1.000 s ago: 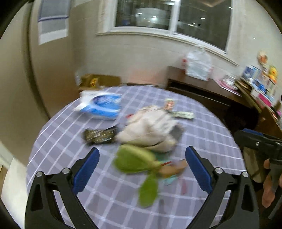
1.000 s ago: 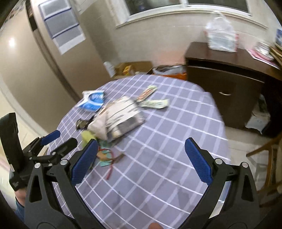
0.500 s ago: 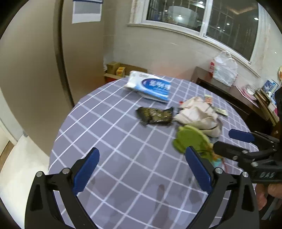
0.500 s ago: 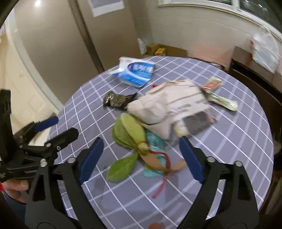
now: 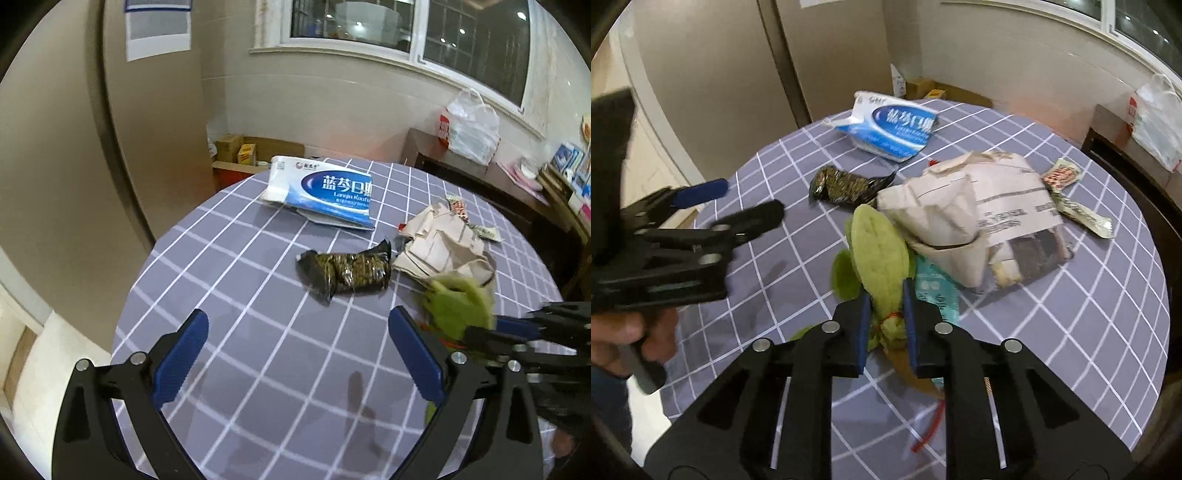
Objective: Collect trash
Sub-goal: 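Grasp the green leaf with the right tool, then grasp the dark green wrapped packet with the left tool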
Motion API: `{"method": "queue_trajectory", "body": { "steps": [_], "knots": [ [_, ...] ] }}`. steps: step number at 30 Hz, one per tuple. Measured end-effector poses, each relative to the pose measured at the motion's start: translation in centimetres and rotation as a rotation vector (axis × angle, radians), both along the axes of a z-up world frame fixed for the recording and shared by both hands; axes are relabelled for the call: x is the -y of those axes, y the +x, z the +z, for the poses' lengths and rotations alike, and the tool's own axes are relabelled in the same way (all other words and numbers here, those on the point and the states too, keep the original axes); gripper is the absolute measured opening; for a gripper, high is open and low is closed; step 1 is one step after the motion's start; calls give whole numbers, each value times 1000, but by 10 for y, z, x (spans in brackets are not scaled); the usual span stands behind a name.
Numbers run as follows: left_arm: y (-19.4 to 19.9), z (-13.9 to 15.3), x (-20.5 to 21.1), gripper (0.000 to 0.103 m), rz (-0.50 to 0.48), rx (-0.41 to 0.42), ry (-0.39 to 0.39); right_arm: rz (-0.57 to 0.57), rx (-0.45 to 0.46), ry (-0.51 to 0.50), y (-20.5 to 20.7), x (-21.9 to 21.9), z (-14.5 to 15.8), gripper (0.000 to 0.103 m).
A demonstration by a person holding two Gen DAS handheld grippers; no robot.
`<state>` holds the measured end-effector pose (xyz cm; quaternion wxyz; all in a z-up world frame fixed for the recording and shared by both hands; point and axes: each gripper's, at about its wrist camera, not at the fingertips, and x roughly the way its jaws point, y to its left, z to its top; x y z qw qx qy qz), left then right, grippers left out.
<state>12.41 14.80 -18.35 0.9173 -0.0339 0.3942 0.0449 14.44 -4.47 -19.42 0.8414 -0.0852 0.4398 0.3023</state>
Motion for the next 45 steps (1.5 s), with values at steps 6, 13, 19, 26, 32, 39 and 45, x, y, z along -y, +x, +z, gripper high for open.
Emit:
{"method": "queue_trajectory", "body": {
  "steps": [6,13,19,26,32,39,45],
  "knots": [
    [29,-7,10,96,-40,-23,72,-25,-2,38,6,17,10,17],
    [54,-9,29,96,-87,-36,143,-44,-12,74,8,31,13,16],
    [73,-22,47,86,-186,-58,200,-62,-18,109,7,44,16,16],
    [68,-26,49,67,-249,-80,134,-105,-26,151,6,68,20,16],
    [50,-24,46,67,-216,-82,119,-134,-28,184,1,87,22,16],
    [25,-15,40,52,-174,-77,73,-163,-11,220,0,110,29,16],
    [13,-17,49,48,-180,-98,55,-187,2,243,0,129,32,16]
  ]
}}
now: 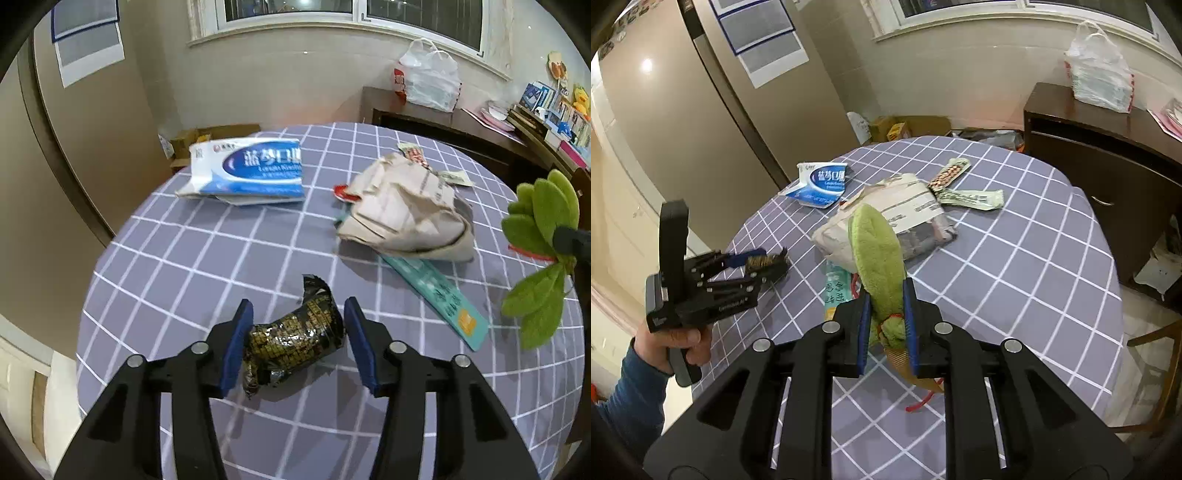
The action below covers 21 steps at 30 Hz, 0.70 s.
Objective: Collect trash
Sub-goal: 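Grasp the dark green wrapped packet with the left tool, then carry the leaf and dark packet to the wastebasket and open both tools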
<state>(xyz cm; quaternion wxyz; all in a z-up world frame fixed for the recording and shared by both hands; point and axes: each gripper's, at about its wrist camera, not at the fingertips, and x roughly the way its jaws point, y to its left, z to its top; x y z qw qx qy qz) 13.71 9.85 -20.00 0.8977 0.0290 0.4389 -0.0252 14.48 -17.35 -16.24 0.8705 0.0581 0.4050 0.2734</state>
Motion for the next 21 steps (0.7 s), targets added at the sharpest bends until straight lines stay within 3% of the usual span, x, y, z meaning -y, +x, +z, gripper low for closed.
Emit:
{"method": "queue_trajectory", "body": {
  "steps": [5,12,21],
  "knots": [
    [-9,4,13,44,-21,-5,-3,-20,7,15,-2,15,2,16],
    [-19,34,48,44,-74,50,24,-73,24,47,-3,47,5,16],
    [-14,69,144,44,-225,116,62,-181,62,76,-2,109,13,16]
  ]
}}
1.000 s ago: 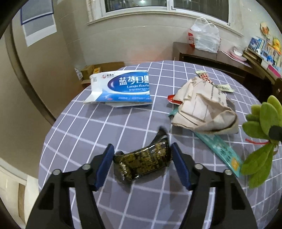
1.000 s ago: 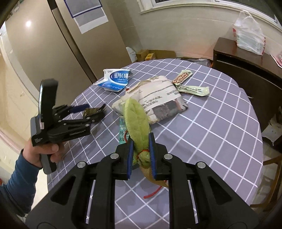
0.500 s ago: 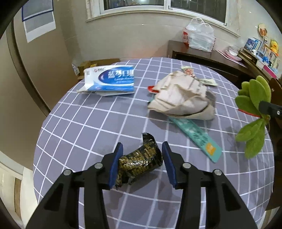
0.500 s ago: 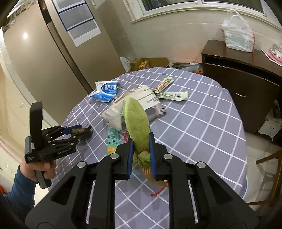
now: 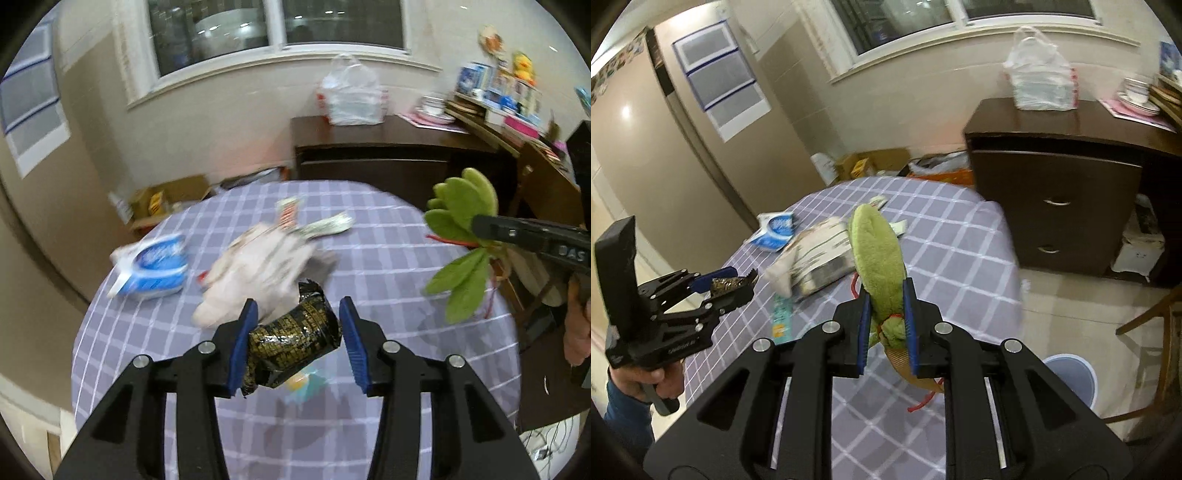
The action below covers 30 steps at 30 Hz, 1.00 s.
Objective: Collect trash
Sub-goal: 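Carry the leaf and dark packet to the wastebasket and open both tools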
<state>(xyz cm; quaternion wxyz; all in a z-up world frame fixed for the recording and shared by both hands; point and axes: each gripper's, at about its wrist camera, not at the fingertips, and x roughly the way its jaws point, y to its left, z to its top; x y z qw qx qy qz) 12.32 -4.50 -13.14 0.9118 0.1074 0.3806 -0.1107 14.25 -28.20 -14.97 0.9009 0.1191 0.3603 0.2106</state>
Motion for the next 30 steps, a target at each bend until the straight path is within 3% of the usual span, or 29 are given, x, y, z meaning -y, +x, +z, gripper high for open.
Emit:
{"method": "queue_trajectory", "body": {
  "steps": [7,14,21,30],
  "knots": [
    [10,7,110,44,-168,31,19,-149,-11,8,-6,71,-11,17],
    [15,-12,218,45,-347,9,44,-337,-59,29,-24,160,-39,17],
    [17,-58,307,45,-484,-86,90,-488,-183,81,-33,238,-97,17],
    [31,-139,367,45,-555,-269,188,-542,-361,154,-22,281,-188,17]
  ]
}}
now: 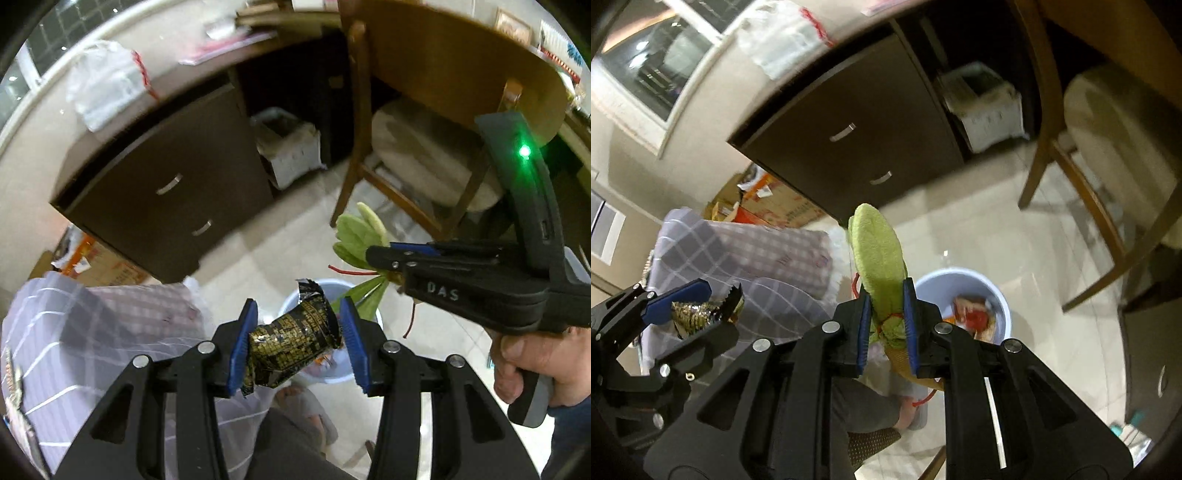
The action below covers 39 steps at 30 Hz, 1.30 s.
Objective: Collect trash
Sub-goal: 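Carry the leaf and dark packet to the wastebasket and open both tools, then move both tools back over the table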
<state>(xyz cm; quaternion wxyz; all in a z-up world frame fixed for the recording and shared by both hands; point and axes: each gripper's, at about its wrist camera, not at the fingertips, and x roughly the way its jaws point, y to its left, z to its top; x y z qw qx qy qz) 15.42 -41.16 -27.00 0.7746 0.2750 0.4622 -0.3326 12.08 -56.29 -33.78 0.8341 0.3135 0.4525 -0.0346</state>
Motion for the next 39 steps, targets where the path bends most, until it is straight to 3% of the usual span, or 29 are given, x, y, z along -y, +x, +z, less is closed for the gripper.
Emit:
{"method": "queue_trajectory", "body": {
  "steps": [3,5,6,7,8,11,15,21,32,39],
  "knots": [
    [12,-21,11,48,9,-32,49,-5,-30,41,7,3,-22,19],
    [17,-32,18,59,21,-42,78,-9,-46,68,12,5,-35,21],
    [21,-34,19,77,33,-34,102,-19,-67,78,16,7,-44,35],
    [24,-35,20,88,45,-16,112,-29,-81,88,17,9,-50,51],
    [26,-33,19,89,54,5,115,-41,-86,93,18,11,-54,78],
    [30,-30,18,91,67,30,127,-58,-93,101,18,12,-61,81],
    [29,-20,14,92,79,59,118,-80,-110,85,17,11,-60,96],
    [19,19,-5,92,109,111,22,-111,-78,30,9,6,-24,97],
    [3,117,-116,94,298,231,-193,-10,146,-98,8,-63,120,97],
    [-5,154,-190,95,381,296,-217,93,222,-151,13,-131,171,97]
  ]
}}
